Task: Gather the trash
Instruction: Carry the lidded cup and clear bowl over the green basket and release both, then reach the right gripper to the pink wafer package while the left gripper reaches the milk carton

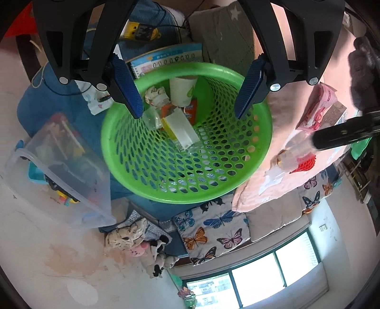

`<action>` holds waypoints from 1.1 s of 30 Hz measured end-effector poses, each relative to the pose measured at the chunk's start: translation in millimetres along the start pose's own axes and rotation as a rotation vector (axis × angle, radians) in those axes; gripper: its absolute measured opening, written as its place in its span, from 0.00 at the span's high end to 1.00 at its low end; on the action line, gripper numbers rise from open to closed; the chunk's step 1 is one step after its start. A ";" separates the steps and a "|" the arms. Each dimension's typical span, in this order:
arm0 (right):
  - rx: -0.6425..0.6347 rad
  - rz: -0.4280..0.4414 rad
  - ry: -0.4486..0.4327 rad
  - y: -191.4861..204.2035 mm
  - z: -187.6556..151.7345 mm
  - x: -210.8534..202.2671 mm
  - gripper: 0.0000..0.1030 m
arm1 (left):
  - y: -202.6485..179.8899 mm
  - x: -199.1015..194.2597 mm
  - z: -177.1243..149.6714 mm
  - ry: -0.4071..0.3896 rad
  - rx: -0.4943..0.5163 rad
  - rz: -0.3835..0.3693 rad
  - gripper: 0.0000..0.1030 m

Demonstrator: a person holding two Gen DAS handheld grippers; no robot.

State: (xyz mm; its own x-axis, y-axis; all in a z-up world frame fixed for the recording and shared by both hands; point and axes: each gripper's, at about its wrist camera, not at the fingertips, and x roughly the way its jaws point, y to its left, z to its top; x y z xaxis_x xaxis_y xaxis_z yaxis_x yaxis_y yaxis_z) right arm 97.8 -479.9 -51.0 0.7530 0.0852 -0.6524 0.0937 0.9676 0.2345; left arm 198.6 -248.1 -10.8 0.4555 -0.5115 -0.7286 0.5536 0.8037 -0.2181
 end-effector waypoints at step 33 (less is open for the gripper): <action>-0.014 0.086 0.024 31.0 -17.9 -12.9 0.23 | 24.6 -35.5 -28.8 -0.052 -0.011 0.111 0.10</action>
State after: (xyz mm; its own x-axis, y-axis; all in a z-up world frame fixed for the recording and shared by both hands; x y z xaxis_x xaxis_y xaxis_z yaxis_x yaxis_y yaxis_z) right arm 79.3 -446.7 -48.2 0.7420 0.1739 -0.6474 0.0201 0.9596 0.2808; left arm 175.9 -201.4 -9.0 0.5492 -0.4335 -0.7144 0.4900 0.8596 -0.1449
